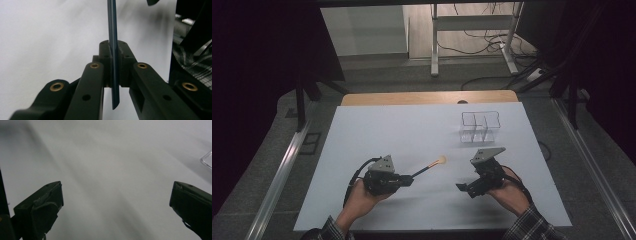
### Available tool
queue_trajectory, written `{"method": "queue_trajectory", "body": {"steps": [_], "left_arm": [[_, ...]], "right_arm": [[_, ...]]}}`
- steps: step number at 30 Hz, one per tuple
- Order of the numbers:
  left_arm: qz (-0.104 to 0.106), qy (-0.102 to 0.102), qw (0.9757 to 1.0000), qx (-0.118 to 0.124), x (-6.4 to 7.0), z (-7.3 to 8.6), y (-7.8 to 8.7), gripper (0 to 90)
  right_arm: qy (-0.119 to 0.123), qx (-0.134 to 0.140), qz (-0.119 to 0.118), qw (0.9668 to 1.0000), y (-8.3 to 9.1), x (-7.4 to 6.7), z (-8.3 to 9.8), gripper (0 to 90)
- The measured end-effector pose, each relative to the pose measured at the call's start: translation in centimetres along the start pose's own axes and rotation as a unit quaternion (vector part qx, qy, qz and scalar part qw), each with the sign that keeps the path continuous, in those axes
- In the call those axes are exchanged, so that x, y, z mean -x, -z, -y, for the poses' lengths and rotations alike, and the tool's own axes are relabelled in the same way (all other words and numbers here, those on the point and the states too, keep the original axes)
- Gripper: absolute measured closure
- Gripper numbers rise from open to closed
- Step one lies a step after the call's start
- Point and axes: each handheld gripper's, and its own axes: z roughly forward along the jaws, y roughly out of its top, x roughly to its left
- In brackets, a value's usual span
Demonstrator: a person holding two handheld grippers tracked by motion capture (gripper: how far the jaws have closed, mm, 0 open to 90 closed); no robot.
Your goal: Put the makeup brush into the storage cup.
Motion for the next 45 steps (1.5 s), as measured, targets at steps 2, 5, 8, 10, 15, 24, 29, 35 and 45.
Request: {"method": "queue_trajectory", "body": {"steps": [2,5,8,10,15,24,29,35,45], "left_arm": [[0.008,0.004,0.9998,0.016,0.0,0.0,0.2,84.1],[0.017,0.007,0.9993,0.032,0.0,-0.1,0.3,84.2],[0.023,0.004,0.9989,0.041,0.0,-0.1,0.3,84.2],[0.027,0.001,0.9984,0.049,0.1,-0.1,0.3,84.2],[0.038,-0.005,0.9972,0.065,0.2,-0.2,0.4,84.2],[0.052,-0.028,0.9959,0.068,0.6,-0.2,0.1,84.2],[0.066,-0.043,0.9942,0.073,0.8,-0.2,0.0,84.1],[0.077,-0.059,0.9926,0.073,1.1,-0.3,-0.2,84.1],[0.092,-0.077,0.9901,0.073,1.5,-0.3,-0.5,84.1]], "right_arm": [[-0.012,0.017,-0.016,0.9997,0.0,0.0,-0.1,0.0],[-0.015,0.033,-0.027,0.9990,0.0,-0.1,-0.3,0.0],[-0.025,0.044,-0.040,0.9979,0.0,-0.2,-0.5,0.0],[-0.035,0.056,-0.055,0.9963,0.0,-0.4,-0.7,0.0],[-0.043,0.081,-0.090,0.9917,0.1,-0.8,-1.3,0.1],[-0.045,0.101,-0.116,0.9871,0.0,-2.2,-2.8,1.0],[-0.037,0.103,-0.136,0.9845,-0.2,-3.3,-3.5,5.7],[-0.044,0.121,-0.159,0.9789,0.5,-3.4,-3.8,31.5],[-0.070,0.137,-0.224,0.9622,0.6,-3.0,-3.7,59.0]]}}
